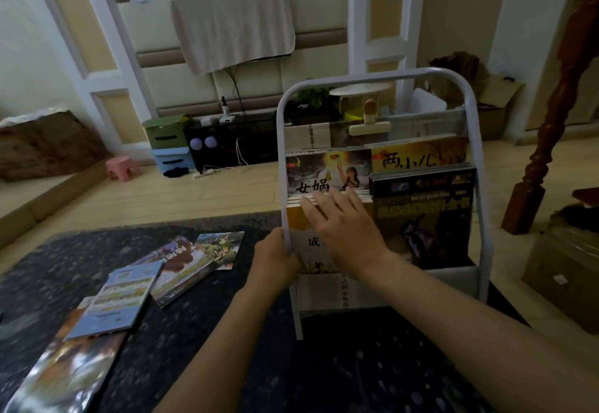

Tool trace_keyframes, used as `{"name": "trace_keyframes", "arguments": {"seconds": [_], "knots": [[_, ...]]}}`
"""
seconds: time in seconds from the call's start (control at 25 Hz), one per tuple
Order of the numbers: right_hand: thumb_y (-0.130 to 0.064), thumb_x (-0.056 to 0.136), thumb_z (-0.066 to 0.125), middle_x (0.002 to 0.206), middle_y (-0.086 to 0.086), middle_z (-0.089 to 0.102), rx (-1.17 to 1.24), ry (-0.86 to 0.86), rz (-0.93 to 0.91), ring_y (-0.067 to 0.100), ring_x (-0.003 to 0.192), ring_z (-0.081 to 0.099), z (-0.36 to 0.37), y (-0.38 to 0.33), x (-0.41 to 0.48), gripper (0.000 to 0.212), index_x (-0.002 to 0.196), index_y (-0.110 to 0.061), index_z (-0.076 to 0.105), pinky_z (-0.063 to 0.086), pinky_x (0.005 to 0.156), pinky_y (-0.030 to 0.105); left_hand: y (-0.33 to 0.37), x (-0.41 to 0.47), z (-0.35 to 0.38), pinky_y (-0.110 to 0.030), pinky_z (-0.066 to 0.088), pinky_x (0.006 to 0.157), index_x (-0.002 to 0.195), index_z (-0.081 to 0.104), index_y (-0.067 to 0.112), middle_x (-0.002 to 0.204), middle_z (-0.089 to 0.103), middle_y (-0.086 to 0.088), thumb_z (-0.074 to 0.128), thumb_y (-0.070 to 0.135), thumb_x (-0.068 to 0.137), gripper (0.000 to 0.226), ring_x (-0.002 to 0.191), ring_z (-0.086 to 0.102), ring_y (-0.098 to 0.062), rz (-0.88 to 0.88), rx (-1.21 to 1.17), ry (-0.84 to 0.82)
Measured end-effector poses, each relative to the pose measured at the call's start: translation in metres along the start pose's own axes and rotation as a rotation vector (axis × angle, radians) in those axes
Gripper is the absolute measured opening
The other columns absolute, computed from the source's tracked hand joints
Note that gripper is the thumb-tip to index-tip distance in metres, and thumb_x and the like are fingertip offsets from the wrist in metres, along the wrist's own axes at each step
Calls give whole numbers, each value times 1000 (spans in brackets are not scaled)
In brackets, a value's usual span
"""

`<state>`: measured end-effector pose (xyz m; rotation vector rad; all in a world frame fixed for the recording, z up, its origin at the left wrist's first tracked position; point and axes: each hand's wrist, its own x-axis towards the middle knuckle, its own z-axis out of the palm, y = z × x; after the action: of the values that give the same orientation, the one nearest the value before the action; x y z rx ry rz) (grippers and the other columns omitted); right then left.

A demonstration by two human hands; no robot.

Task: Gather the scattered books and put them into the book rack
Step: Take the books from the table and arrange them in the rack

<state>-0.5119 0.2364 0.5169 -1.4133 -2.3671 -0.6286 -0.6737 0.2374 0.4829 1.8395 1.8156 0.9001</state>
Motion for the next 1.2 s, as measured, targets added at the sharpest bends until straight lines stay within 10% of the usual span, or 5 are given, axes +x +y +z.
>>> {"name": "trace_keyframes", "arguments": {"seconds": [0.4,0.56,0.84,1.2], "knots": [[-16,85,41,152,16,38,63,-71,84,45,140,31,-6,-12,4,62,147,-11,36,15,116,64,-6,0,4,-13,37,56,114,53,17,103,59,3,62,18,90,26,81,52,-7,-13,3,-41],[-27,78,70,152,12,34,27,-151,103,40,142,27,-15,-15,5,79,145,-15,30,13,117,63,-26,-14,-6,-22,50,85,140,41,19,126,55,6,61,28,95,50,115,56,-13,-4,-87,-205],[-10,77,60,121,20,54,223,127,2,38,116,51,2,-129,19,44,120,-3,55,40,107,49,-125,-46,-50,-29,48,91,142,43,18,135,55,-2,61,27,95,52,113,56,-16,-182,-32,-11],[-11,85,51,100,8,64,1158,-728,585,24,88,64,101,-300,62,16,97,-17,61,56,72,39,-280,-103,-106,-37,44,89,124,57,4,122,58,-16,56,9,89,35,115,55,-34,-457,25,320]]}}
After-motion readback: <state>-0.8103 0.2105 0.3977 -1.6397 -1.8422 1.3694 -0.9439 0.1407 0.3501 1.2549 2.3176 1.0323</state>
